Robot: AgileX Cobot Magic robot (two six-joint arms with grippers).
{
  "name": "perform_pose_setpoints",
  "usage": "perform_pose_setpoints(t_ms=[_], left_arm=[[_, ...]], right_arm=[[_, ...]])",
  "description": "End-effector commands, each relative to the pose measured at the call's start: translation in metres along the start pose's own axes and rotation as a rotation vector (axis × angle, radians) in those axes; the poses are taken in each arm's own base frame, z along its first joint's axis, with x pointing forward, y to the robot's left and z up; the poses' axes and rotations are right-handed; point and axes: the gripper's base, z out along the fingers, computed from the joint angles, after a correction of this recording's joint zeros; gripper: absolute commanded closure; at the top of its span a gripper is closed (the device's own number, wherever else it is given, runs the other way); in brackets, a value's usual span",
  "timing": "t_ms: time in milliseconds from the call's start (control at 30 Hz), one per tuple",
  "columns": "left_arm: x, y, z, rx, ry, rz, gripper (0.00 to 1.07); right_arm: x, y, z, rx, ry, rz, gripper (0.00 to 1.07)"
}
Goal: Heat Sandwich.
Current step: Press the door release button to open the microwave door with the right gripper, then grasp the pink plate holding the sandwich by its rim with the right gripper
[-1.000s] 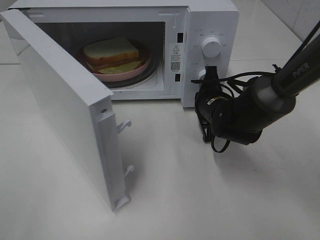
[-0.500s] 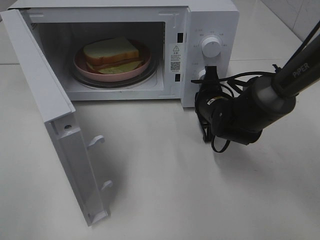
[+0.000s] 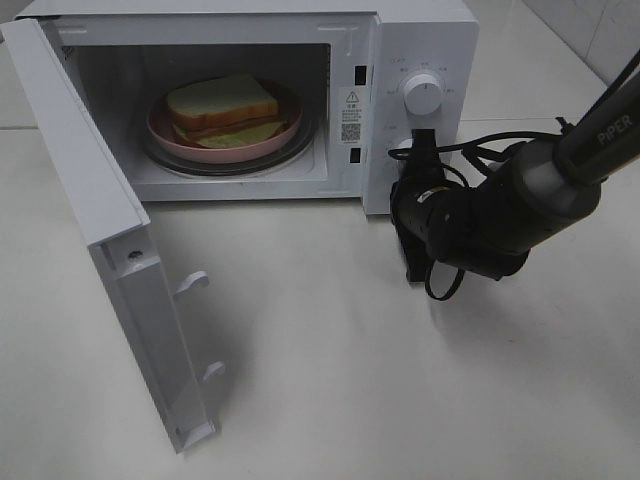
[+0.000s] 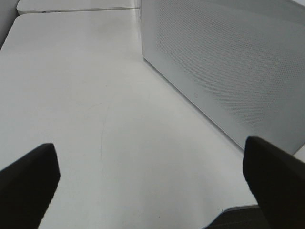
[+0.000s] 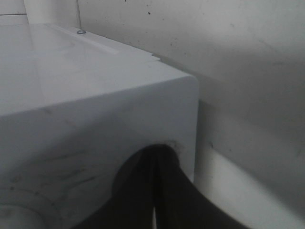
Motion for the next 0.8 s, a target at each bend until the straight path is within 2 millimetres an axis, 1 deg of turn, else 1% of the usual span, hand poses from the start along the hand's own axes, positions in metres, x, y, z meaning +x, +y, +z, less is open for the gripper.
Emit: perform_pose_setpoints(t_ms=[33, 67, 167, 267, 300, 400, 433, 567, 600, 667, 700, 733, 800], left_arm=[[0.000, -0.001, -0.001, 0.002, -0.019, -0.011, 0.06], [0.000, -0.001, -0.001, 0.002, -0.019, -0.011, 0.06], [0.000, -0.001, -0.001, 0.002, -0.019, -0.011, 0.06], [0.000, -0.001, -0.001, 0.002, -0.019, -0.011, 0.06], [0.000, -0.001, -0.001, 0.002, -0.019, -0.011, 0.06], [0.000, -0.001, -0.001, 0.002, -0.019, -0.011, 0.06], [0.000, -0.001, -0.001, 0.002, -0.019, -0.011, 0.06], [0.000, -0.001, -0.001, 0.002, -0.019, -0.011, 0.06], [0.000, -0.001, -0.001, 0.002, -0.019, -0.011, 0.06], [0.000, -0.001, -0.001, 0.002, -0.019, -0.011, 0.06], [0.000, -0.001, -0.001, 0.002, -0.019, -0.011, 0.06], [0.000, -0.001, -0.001, 0.002, -0.019, -0.011, 0.06], [0.000, -0.001, -0.001, 0.002, -0.019, -0.011, 0.06]], right_arm=[[-0.005, 0.030, -0.006, -0.200, -0.023, -0.033, 1.07], [-0.005, 0.030, -0.006, -0.200, -0.023, -0.033, 1.07], [-0.002, 0.015, -0.018, -0.126, -0.008, -0.038, 1.07], [-0.002, 0.012, -0.023, -0.113, -0.005, -0.044, 1.07], [-0.003, 0.008, -0.029, -0.101, 0.000, -0.053, 1.07], [-0.005, 0.006, -0.035, -0.081, 0.003, -0.060, 1.07], [-0.007, 0.002, -0.040, -0.053, 0.008, -0.079, 1.07], [-0.011, 0.001, -0.051, -0.032, 0.014, -0.112, 1.07], [-0.014, 0.002, -0.060, -0.021, 0.021, -0.148, 1.07], [-0.017, 0.003, -0.068, -0.014, 0.029, -0.179, 1.07], [-0.017, 0.003, -0.068, -0.014, 0.029, -0.179, 1.07], [-0.019, 0.004, -0.076, 0.005, 0.043, -0.201, 1.07], [-0.021, 0.005, -0.085, 0.019, 0.056, -0.235, 1.07]])
